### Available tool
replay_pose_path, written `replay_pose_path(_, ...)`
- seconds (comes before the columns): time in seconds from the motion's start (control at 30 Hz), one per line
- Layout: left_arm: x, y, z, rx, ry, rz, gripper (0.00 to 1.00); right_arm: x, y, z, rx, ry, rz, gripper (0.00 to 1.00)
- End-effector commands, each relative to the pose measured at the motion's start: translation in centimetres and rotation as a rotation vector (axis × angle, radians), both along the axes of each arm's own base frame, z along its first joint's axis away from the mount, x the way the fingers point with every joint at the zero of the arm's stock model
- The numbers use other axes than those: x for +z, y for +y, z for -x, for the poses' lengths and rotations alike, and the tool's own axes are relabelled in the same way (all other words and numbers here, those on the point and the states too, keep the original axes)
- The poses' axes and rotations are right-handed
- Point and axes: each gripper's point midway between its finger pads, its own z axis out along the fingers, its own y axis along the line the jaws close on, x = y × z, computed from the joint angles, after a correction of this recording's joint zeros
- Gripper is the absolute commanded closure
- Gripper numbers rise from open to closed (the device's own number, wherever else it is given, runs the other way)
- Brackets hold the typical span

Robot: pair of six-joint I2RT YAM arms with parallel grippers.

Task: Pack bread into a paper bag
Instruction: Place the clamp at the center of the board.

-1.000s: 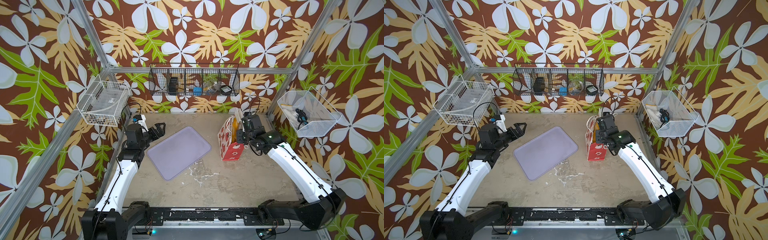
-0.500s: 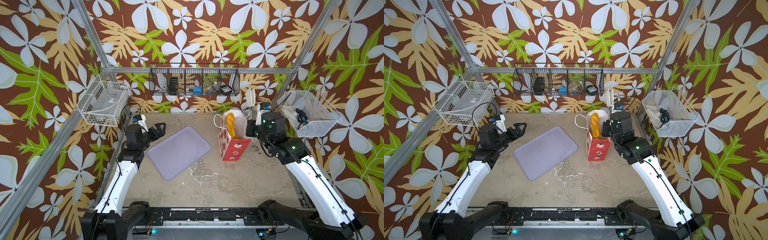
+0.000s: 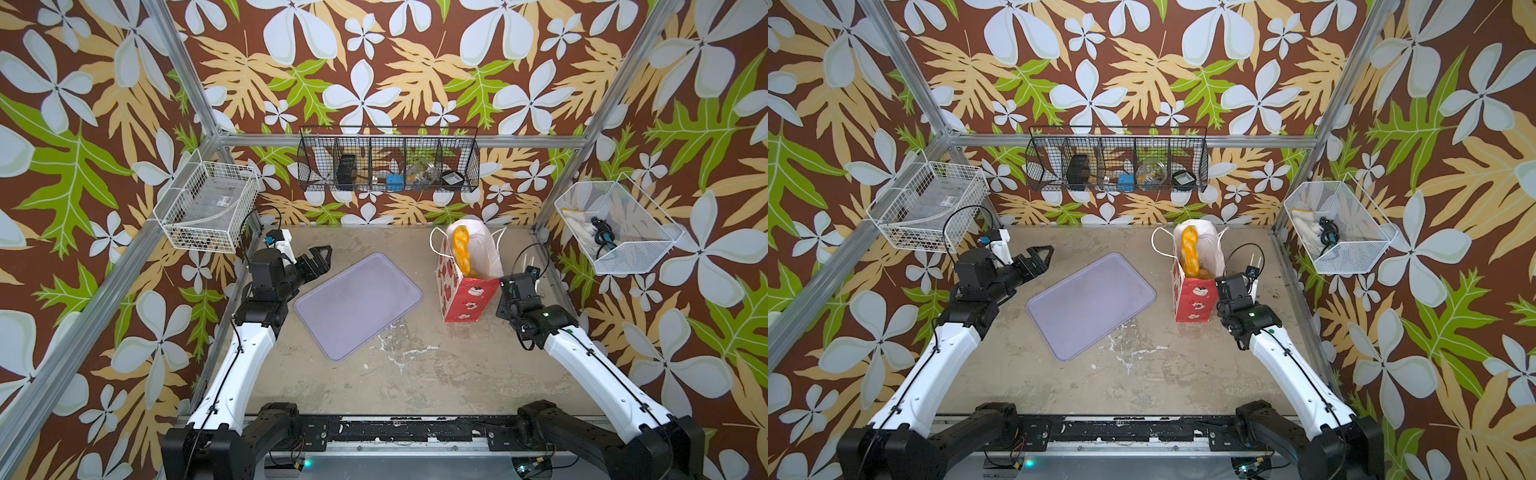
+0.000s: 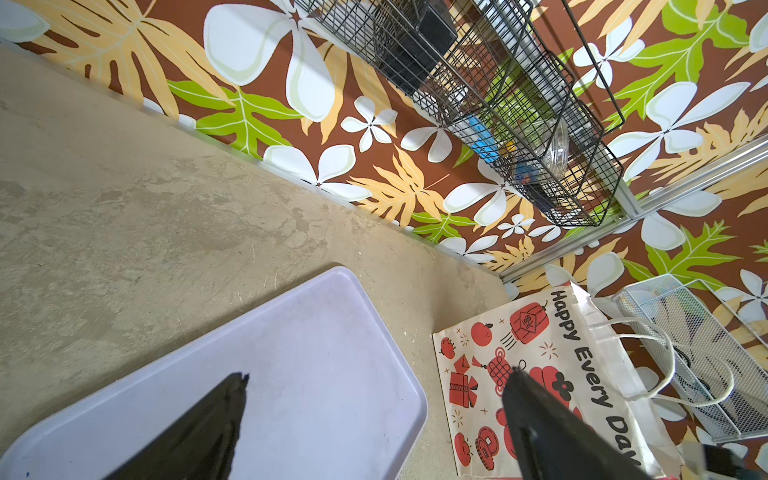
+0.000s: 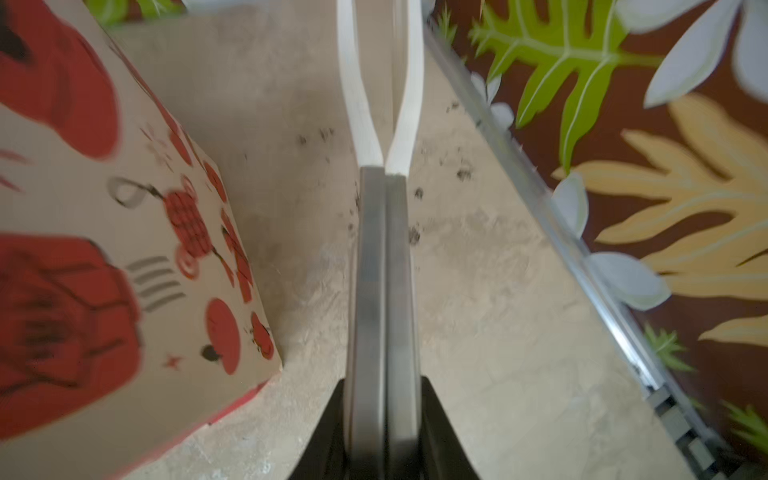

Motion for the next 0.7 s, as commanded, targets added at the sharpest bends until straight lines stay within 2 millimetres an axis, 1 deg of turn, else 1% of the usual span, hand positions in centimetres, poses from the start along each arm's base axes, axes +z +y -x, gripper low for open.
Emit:
replay_pose_path(0.0,0.1,0.0,-0.1,-0.007,-0.004,-0.011,0.01,-3.2,1.5,-0.9,-0.011,-0.008,-0.116,1.0)
replay_pose_path(0.13,-0.3,-0.2,-0.3,-0.012,0.002,-0.002,0.01,-8.5,2.9,-0.7,0.007,0.093,-0.179,1.0)
replay_pose_path(0.23,-0.5,-0.3,-0.5,-0.018,0.008,0.001,0.01,-11.5,3.3,-0.5,0.006,0.198,-0.182,0.99)
replay_pose_path(0.27,-0.5,-0.3,-0.5,-0.018,0.008,0.0,0.01,-12.2,3.4,-0.3,0.008,0.226,-0.183,0.93)
replay_pose_path(0.33,-0.4,-0.3,-0.6,-0.019,0.009,-0.002,0.01,-13.4,3.8,-0.1,0.015,0.269,-0.195,0.69)
replay_pose_path(0.4,-0.3,-0.2,-0.7,-0.018,0.009,-0.006,0.01,-13.9,4.0,0.2,0.021,0.283,-0.208,0.49)
replay_pose_path(0.47,-0.2,-0.2,-0.8,-0.016,0.01,-0.012,0.01,-13.9,4.0,0.3,0.023,0.291,-0.211,0.11)
replay_pose_path(0.5,-0.3,-0.2,-0.8,-0.016,0.014,-0.012,0.01,-13.8,4.1,0.4,0.027,0.293,-0.21,0.0)
replay_pose_path(0.6,0.0,-0.2,-0.9,-0.015,0.01,-0.015,0.01,-12.9,4.1,0.4,0.031,0.282,-0.213,0.0)
replay_pose_path(0.67,0.0,-0.1,-1.0,-0.014,0.012,-0.017,0.01,-11.6,4.1,0.2,0.039,0.25,-0.218,0.0)
